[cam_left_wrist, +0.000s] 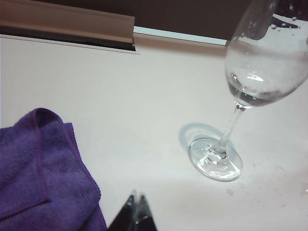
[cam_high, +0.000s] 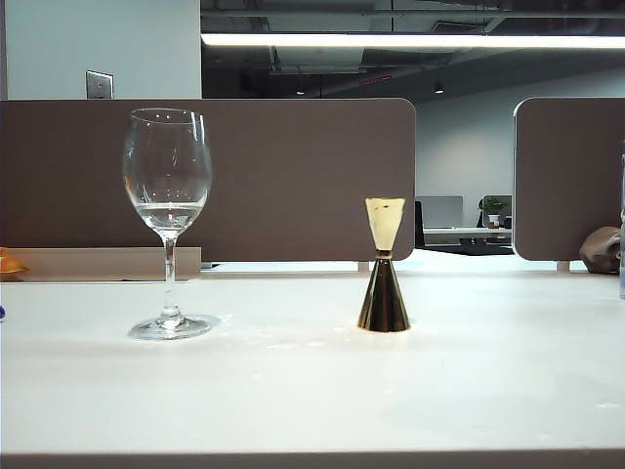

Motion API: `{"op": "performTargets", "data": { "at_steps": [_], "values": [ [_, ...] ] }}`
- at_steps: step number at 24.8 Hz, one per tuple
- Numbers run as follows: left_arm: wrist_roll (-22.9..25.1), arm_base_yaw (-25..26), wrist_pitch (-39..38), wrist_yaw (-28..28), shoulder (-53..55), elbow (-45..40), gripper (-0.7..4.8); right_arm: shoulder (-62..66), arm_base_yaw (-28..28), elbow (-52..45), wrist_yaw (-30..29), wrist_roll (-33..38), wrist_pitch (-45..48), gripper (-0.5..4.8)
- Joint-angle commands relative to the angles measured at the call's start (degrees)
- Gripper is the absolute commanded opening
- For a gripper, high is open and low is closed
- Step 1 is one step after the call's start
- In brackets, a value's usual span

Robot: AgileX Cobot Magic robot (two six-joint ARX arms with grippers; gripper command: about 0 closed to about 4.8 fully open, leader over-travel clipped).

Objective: Pick up the jigger and pour the water inside into the glass.

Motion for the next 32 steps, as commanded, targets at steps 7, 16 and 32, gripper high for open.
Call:
{"op": "performTargets", "data": {
  "at_steps": [7,16,32],
  "values": [
    [0.09,0.07,0.68,0.22,0.07,0.07,-0.05,0.07,0.02,-0.42,-0.02,0.0,0.52,-0.05],
    [0.15,0.09,0.44,-1.79,0.04,0.07,-0.05,0.07,0.02,-0.42,-0.33,0.02,0.59,-0.05],
    [-3.17,0.07,0.76,35.56,0.04,0.13,-0.05,0.07,0.04,-0.42,-6.01,11.17,1.6,-0.03]
  ]
}}
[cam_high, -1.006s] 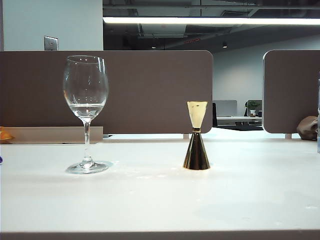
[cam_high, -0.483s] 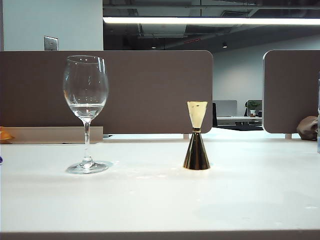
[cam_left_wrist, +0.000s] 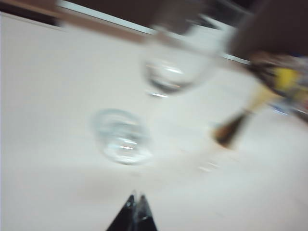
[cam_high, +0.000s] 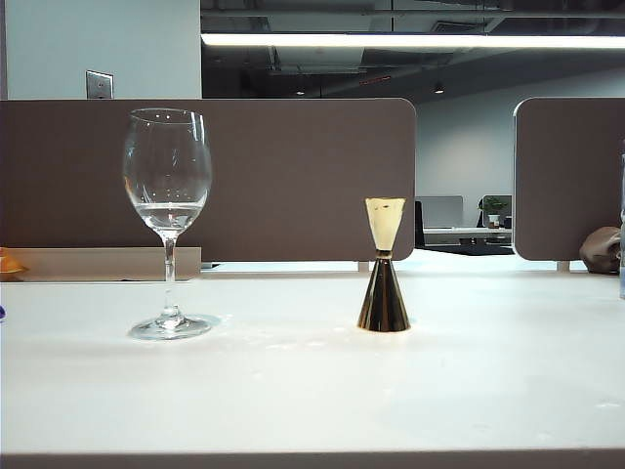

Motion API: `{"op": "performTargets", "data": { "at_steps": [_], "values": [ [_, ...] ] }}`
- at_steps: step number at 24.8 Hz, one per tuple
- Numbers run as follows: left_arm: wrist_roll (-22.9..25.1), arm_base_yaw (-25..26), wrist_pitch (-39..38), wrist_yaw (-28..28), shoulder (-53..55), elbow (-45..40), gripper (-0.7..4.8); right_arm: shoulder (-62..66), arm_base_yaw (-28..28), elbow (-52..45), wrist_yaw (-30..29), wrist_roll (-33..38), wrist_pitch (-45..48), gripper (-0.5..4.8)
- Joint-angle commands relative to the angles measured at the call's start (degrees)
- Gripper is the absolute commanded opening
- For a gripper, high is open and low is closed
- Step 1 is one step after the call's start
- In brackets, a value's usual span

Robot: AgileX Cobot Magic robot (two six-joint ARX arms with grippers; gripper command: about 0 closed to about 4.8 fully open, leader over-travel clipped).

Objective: Pick up the jigger and pour the water inside into the glass.

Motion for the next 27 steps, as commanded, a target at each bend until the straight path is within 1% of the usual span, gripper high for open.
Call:
{"op": "performTargets", "data": {
  "at_steps": [1,2,4,7,8,9,10,11,13,14,15,17,18,19,22,23,25,27],
  "values": [
    [9.25,0.07,0.24,18.08,0.04,0.11,-0.05,0.07,0.02,-0.42,-0.28,4.11,0.98,0.08],
    [13.33,0.07,0.2,19.43,0.04,0.11,-0.05,0.07,0.02,-0.42,-0.31,5.31,0.92,0.45],
    [15.78,0.09,0.15,19.23,0.04,0.09,-0.05,0.07,0.07,-0.42,-0.35,6.71,0.92,0.51],
    [15.93,0.09,0.17,18.86,0.04,0.09,-0.05,0.07,0.22,-0.04,-1.46,6.64,1.97,0.48],
    [15.93,0.09,0.17,18.88,0.04,0.09,-0.05,0.07,0.22,0.76,-1.36,6.03,2.97,0.33],
    [15.93,0.09,0.17,18.88,0.04,0.09,-0.05,0.07,0.2,1.92,-1.05,4.79,3.19,0.03],
    [15.93,0.09,0.17,18.88,0.07,0.09,-0.05,0.07,0.2,3.85,-0.52,2.78,2.95,-0.09],
    [15.93,0.09,0.17,18.88,0.07,0.09,-0.05,0.07,0.22,6.29,0.44,1.57,2.32,-0.09],
    [15.93,0.09,0.17,18.86,0.04,0.09,-0.05,0.07,0.2,11.69,3.26,1.51,0.72,-0.09],
    [15.93,0.09,0.17,18.88,0.07,0.09,-0.05,0.15,0.2,16.46,5.4,1.49,-3.82,-0.09],
    [15.93,0.09,0.17,18.88,0.07,0.09,-0.05,0.33,0.2,18.78,6.51,1.49,-6.73,-0.09],
    [15.93,0.09,0.17,18.88,0.07,0.09,-0.05,1.2,0.2,25.38,8.55,1.07,-15.63,-0.09],
    [15.93,0.09,0.2,18.86,0.07,0.09,-0.05,1.66,0.2,27.78,8.68,-0.07,-18.75,-0.09],
    [15.93,0.09,0.2,18.88,0.07,0.09,-0.05,3.37,0.22,32.94,8.63,-3.26,-24.5,-0.09],
    [15.93,0.09,0.17,18.88,0.07,0.09,-0.05,6.54,0.2,39.65,8.48,-6.01,-30.75,-0.09],
    [15.93,0.09,0.17,18.88,0.07,0.09,-0.05,9.22,0.22,43.5,8.44,-8.37,-33.22,-0.09],
    [15.93,0.09,0.17,18.88,0.07,0.09,-0.05,13.68,0.22,48.02,7.98,-11.65,-34.88,-0.09],
    [15.93,0.09,0.15,18.88,0.07,0.09,-0.05,18.8,0.22,52.13,7.63,-11.87,-36.87,-0.08]
  ]
}}
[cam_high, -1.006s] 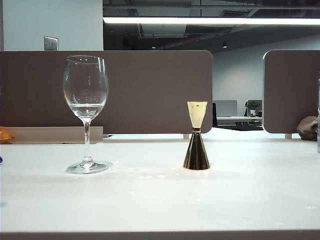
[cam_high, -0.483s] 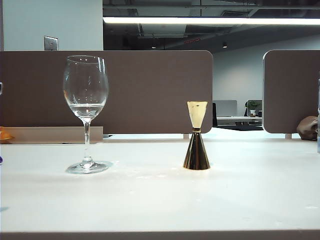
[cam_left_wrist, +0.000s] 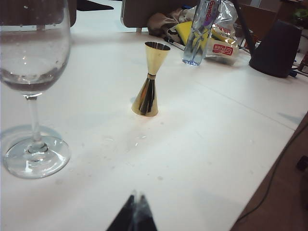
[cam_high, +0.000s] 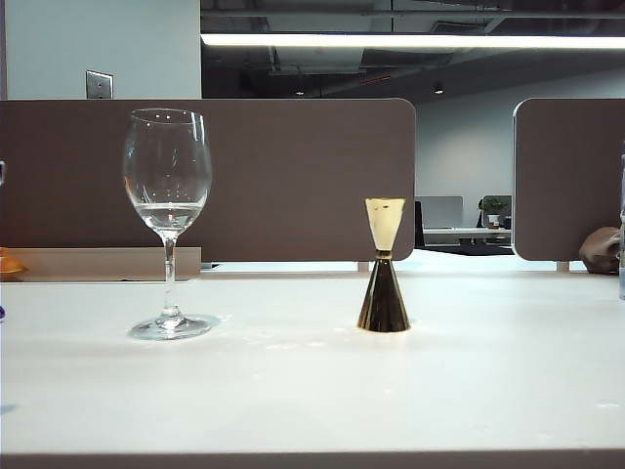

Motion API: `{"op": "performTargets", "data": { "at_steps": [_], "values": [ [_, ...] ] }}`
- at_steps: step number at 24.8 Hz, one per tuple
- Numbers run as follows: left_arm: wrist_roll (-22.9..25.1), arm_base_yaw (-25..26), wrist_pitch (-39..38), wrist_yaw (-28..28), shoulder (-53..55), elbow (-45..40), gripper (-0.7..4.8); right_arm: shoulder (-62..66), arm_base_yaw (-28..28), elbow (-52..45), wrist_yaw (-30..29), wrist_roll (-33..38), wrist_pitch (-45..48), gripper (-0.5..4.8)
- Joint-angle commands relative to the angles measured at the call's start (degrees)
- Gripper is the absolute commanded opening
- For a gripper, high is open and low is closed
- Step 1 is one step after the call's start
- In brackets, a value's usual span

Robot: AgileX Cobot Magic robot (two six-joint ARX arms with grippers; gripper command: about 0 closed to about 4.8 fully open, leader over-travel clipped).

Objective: Pick up the jigger and pour the water inside into the glass.

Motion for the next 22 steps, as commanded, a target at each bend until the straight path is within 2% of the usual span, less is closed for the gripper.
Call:
{"op": "performTargets", "data": {
  "at_steps": [1,3,6,11,19,21,22],
  "values": [
    [0.26,0.09,-0.2,0.26,0.07,0.02,-0.05,7.5,0.07,5.88,-0.55,-1.57,-3.39,0.05],
    [0.26,0.09,-0.2,0.26,0.07,0.02,-0.05,12.72,0.13,8.61,-0.85,-1.57,-4.07,0.68],
    [0.26,0.09,-0.2,0.26,0.07,0.02,-0.05,20.37,0.15,9.09,-8.24,-1.57,-0.37,0.72],
    [0.26,0.09,-0.2,0.28,0.07,0.02,-0.05,35.41,0.96,9.09,-12.11,-1.27,6.05,0.73],
    [0.26,0.09,-0.2,0.26,0.04,0.02,-0.05,44.39,4.0,5.62,-11.23,-1.86,17.92,0.77],
    [0.26,0.09,-0.2,0.24,0.04,0.02,-0.05,44.68,4.5,2.21,-11.08,-1.86,23.39,0.77],
    [0.26,0.09,-0.2,0.26,0.04,0.02,-0.05,44.68,5.27,-1.75,-10.45,-1.84,29.86,0.77]
  ]
}}
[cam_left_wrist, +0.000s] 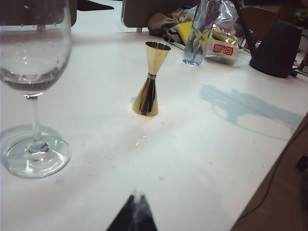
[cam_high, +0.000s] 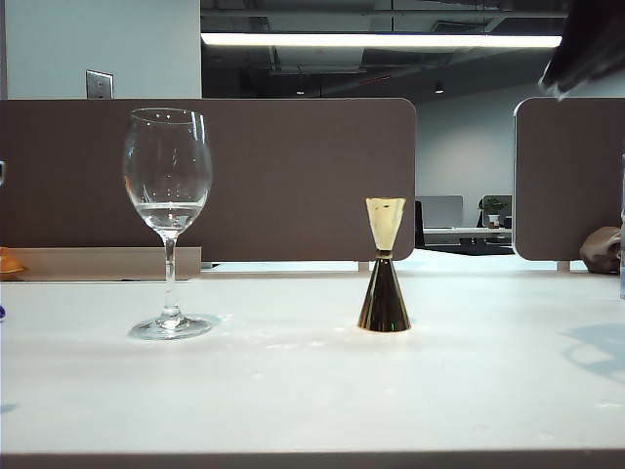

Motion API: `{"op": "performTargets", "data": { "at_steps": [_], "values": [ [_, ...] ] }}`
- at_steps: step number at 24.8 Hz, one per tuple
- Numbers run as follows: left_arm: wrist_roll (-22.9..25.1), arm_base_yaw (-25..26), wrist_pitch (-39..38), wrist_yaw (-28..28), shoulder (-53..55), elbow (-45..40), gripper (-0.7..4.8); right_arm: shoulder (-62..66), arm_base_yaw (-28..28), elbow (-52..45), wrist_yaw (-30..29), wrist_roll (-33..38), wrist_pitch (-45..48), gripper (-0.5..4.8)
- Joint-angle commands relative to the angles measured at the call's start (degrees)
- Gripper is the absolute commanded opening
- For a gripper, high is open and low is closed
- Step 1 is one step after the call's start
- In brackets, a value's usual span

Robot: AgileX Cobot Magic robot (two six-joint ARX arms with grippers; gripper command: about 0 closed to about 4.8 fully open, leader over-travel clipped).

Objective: Pick up the jigger and pour the water inside into the glass.

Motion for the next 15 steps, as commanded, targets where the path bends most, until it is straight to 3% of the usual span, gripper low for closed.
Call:
{"op": "performTargets", "data": {
  "at_steps": [1,6,12,15],
  "values": [
    [0.26,0.09,-0.17,0.26,0.04,0.02,-0.05,-0.04,1.46,-8.26,2.03,-0.13,15.43,0.77],
    [0.26,0.09,-0.17,0.26,0.07,0.02,-0.05,1.95,4.22,-23.15,1.44,1.95,42.75,0.77],
    [0.26,0.09,-0.15,0.26,0.07,0.02,-0.05,13.64,7.52,-26.82,-3.32,3.1,55.98,0.79],
    [0.26,0.09,-0.17,0.26,0.07,0.02,-0.05,19.87,9.29,-26.82,-3.21,3.08,61.7,1.22]
  ]
}}
